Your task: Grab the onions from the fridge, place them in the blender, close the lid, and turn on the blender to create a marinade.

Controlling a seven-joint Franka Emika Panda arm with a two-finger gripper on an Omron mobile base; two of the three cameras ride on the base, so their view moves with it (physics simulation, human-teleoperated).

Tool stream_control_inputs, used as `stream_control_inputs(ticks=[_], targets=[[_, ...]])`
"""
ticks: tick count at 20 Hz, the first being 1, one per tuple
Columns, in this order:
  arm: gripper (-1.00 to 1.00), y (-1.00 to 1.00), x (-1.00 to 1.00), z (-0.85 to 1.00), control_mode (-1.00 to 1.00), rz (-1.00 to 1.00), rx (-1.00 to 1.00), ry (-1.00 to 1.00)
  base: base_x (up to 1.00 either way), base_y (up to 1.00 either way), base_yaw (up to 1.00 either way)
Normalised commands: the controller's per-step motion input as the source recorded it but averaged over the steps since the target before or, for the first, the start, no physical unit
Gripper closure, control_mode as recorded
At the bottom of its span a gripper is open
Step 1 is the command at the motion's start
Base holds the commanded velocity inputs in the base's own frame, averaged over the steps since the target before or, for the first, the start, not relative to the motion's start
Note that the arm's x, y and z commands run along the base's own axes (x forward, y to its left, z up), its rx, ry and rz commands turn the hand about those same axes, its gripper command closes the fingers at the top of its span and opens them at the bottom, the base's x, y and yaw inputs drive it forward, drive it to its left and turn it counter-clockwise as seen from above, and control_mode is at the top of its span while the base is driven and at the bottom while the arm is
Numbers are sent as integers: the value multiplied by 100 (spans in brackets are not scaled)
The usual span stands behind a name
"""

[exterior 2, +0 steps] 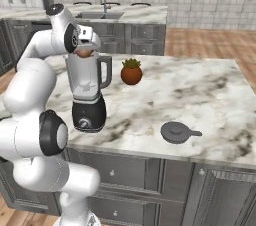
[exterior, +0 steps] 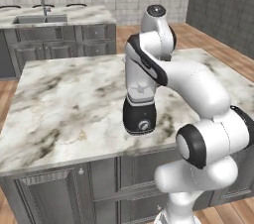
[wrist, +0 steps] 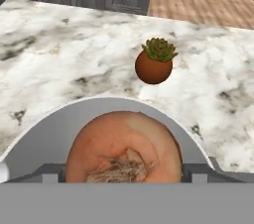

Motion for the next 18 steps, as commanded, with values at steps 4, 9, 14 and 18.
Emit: stream_control_inputs(ticks=[4, 9, 14, 18], targets=[[-100, 0, -51, 10, -100, 0, 0, 0, 0, 0, 0], [-100, -3, -50, 2, -100, 0, 0, 0, 0, 0, 0], [-100, -45, -100, 2, -100, 0, 11, -25, 0, 0, 0], [-100, -47, -100, 0, -100, 0, 9, -7, 0, 0, 0]])
